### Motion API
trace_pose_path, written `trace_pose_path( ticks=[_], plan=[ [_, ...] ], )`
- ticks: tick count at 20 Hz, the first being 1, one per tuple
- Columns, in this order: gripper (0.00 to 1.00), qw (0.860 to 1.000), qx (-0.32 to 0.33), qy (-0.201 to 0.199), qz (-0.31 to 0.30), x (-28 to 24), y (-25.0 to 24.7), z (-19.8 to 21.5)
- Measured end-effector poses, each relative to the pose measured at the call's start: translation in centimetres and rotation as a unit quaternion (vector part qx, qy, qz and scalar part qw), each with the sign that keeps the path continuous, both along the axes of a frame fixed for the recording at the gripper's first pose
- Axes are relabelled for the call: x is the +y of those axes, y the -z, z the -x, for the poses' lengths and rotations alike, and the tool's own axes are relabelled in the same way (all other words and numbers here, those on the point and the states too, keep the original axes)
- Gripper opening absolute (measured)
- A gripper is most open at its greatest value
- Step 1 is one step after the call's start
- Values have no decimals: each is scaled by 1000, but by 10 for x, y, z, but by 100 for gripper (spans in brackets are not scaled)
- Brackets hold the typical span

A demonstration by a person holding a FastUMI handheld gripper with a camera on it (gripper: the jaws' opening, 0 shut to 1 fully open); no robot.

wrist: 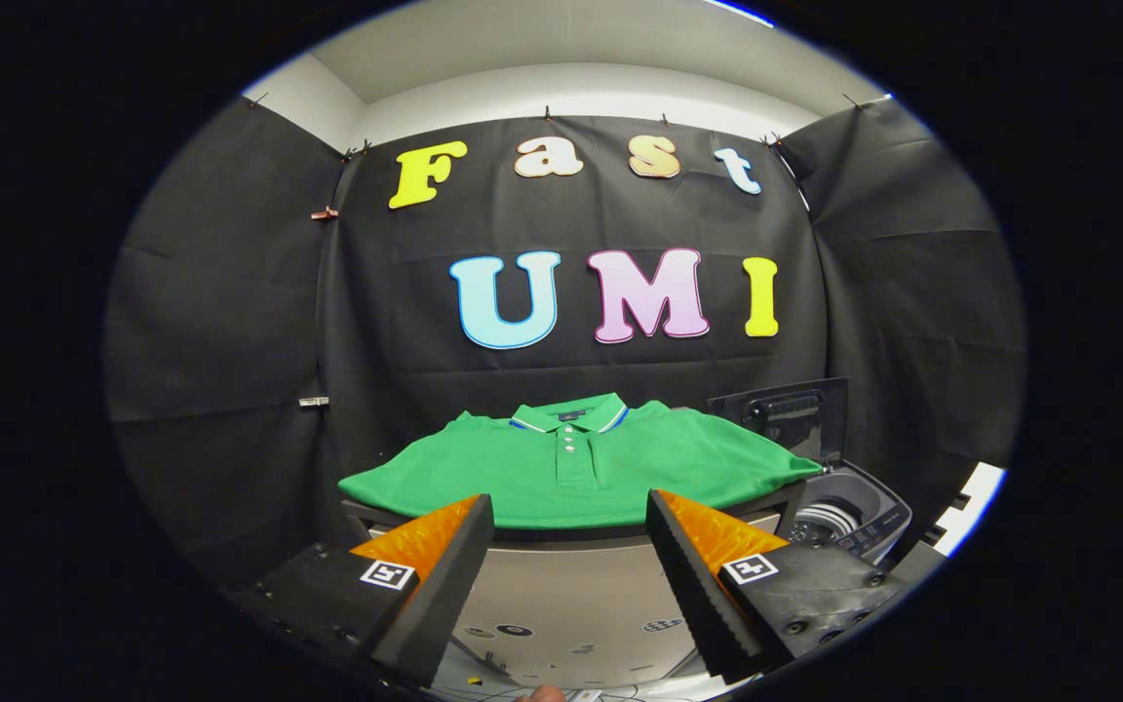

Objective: Put the clothes into the washing machine and then close the washing machine lid.

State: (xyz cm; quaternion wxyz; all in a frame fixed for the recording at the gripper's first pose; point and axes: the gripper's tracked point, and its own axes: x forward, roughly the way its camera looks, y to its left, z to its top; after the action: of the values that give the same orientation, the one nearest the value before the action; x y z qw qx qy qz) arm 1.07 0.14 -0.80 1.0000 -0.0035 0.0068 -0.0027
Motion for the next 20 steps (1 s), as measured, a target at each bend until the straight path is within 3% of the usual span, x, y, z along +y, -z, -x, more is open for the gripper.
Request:
trace_pose_path(
  ticks=[7,15,20],
  plan=[
    [98,1000,7,3,-10,0,-10,-28],
    [98,1000,18,13,-21,1,-34,-91],
    [98,998,60,16,-14,2,-39,-135]
  ],
)
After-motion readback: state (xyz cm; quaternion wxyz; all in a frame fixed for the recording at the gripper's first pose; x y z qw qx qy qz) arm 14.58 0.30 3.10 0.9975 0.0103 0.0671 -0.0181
